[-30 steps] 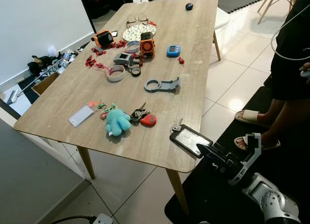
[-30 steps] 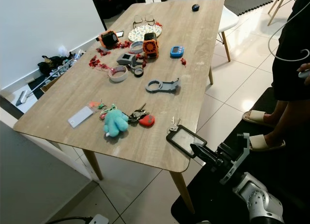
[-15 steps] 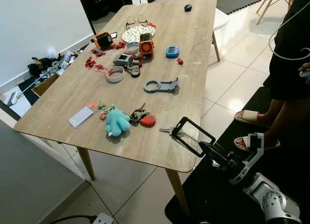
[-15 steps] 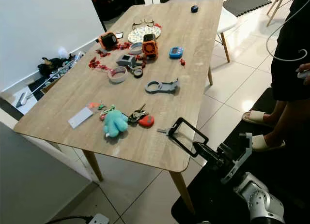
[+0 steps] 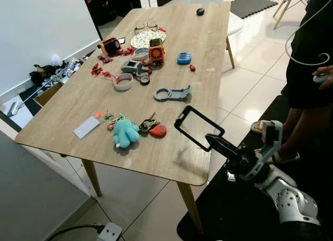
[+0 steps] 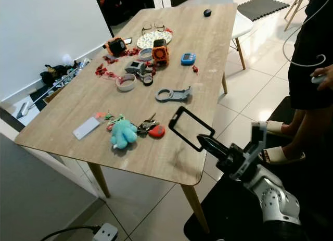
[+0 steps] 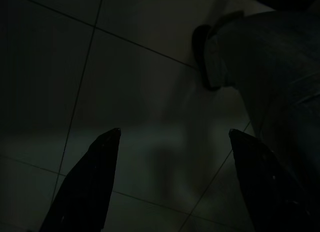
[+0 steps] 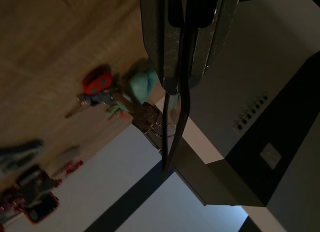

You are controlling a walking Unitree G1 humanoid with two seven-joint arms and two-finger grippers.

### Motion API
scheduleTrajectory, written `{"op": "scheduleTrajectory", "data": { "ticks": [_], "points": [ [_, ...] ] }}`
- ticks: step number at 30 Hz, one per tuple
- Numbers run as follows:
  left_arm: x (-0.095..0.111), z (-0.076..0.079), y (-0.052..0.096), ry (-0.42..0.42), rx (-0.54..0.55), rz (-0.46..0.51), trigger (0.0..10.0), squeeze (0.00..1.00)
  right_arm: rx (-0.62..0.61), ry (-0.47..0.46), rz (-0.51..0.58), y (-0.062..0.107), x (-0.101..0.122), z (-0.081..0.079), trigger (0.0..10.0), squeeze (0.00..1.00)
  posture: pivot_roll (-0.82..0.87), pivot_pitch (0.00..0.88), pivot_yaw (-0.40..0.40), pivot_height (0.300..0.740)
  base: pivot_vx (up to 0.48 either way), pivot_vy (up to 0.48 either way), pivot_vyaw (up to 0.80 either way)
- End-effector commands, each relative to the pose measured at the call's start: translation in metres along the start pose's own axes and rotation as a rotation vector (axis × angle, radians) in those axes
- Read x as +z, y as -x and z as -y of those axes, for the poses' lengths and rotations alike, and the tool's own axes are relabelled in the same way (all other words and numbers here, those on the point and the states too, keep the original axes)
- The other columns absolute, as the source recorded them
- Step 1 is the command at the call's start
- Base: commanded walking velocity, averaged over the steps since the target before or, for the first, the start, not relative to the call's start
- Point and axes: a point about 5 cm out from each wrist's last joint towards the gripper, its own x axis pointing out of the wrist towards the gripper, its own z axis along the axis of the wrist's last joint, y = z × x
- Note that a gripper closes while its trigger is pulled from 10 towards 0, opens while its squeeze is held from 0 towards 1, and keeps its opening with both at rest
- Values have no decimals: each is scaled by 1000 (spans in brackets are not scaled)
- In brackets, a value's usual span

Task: Hang keys on a hook

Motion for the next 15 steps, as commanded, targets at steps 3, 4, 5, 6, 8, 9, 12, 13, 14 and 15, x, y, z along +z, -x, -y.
{"op": "scheduleTrajectory", "data": {
  "ticks": [3, 4, 5, 6, 8, 9, 12, 13, 14, 15],
  "points": [
    [-1, 0, 0, 29, 9, 7, 10000, 0, 40, 54, -13, -14, 2, -7, 0, 0, -151, 68, 144, 740, 0, 0, 0],
    [2, -1, 0, 39, 14, 19, 10000, 0, 56, 98, -30, -24, 4, -11, 0, 0, -149, 65, 142, 740, 0, 0, 0],
    [2, -1, 0, 39, 14, 19, 10000, 0, 56, 98, -30, -24, 4, -11, 0, 0, -149, 65, 142, 740, 0, 0, 0],
    [3, -1, 0, 41, 16, 22, 10000, 0, 67, 110, -40, -28, 4, -14, 0, 0, -149, 65, 142, 740, 0, 0, 0],
    [6, -1, -1, 41, 19, 22, 10000, 0, 105, 129, -61, -36, 3, -21, 0, 0, -148, 60, 139, 740, 0, 0, 0],
    [6, -1, -1, 41, 19, 22, 10000, 0, 105, 129, -61, -36, 3, -21, 0, 0, -148, 60, 139, 740, 0, 0, 0],
    [8, 0, -2, 41, 25, 20, 10000, 0, 132, 148, -86, -46, 0, -26, 0, 0, -147, 50, 133, 740, 0, 0, 0],
    [10, 1, -3, 41, 30, 18, 10000, 0, 142, 160, -112, -52, -5, -29, 0, 0, -145, 43, 129, 740, 0, 0, 0],
    [11, 2, -4, 40, 34, 16, 10000, 0, 150, 168, -133, -58, -9, -31, 0, 0, -145, 43, 129, 740, 0, 0, 0],
    [11, 3, -4, 38, 37, 14, 10000, 0, 154, 174, -155, -62, -13, -32, 0, 0, -145, 43, 129, 740, 0, 0, 0]
  ]
}}
